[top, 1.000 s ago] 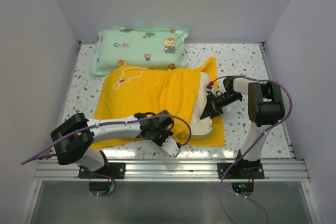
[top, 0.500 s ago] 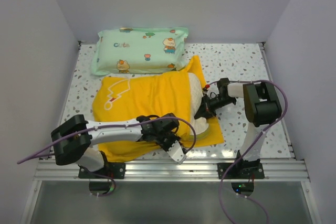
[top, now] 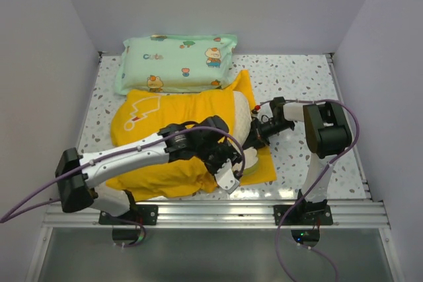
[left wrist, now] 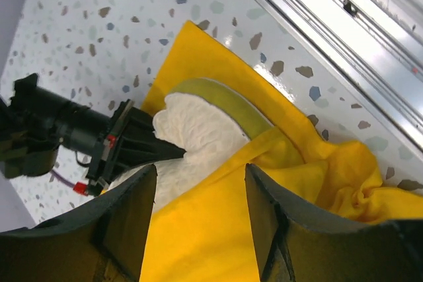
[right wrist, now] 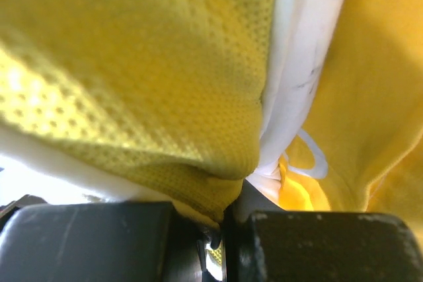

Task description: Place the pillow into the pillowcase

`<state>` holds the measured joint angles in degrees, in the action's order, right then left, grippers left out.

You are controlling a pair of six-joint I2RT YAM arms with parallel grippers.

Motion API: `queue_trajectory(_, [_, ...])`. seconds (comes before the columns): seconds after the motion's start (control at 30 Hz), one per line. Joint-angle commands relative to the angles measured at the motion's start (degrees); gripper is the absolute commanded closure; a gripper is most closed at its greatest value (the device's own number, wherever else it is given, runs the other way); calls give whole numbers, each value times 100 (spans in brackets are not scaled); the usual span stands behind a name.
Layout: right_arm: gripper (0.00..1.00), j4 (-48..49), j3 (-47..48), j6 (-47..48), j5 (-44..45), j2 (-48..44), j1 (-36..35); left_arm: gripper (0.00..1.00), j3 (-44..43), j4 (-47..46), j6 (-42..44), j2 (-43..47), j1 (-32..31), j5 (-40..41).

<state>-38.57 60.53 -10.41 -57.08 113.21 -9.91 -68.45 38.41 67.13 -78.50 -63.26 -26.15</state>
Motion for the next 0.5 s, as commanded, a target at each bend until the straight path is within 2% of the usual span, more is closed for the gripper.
queue_trajectory(0.0, [100, -1, 143, 163, -5, 8, -55, 40, -561, 930, 1116, -902, 7, 110])
queue_trajectory(0.1, [100, -54, 143, 250, -22, -27, -46, 40, -1090, 1431, 1583, -1571, 16, 311])
queue_trajectory(0.23, [100, -151, 143, 321, -75, -36, -55, 41, -1215, 1669, 1960, -2055, 16, 760])
queue_trajectory(0.33, [100, -178, 108, 365, -93, -62, -46, 48, -1189, 1915, 2189, -2257, 7, 1006])
queue_trajectory(0.37, [100, -178, 108, 365, -110, -62, -55, 60, -1197, 2011, 2286, -2284, 7, 1024])
queue_trajectory(0.47, [100, -134, 73, 295, -198, -62, -55, 82, -1180, 1995, 2444, -2196, -2, 893])
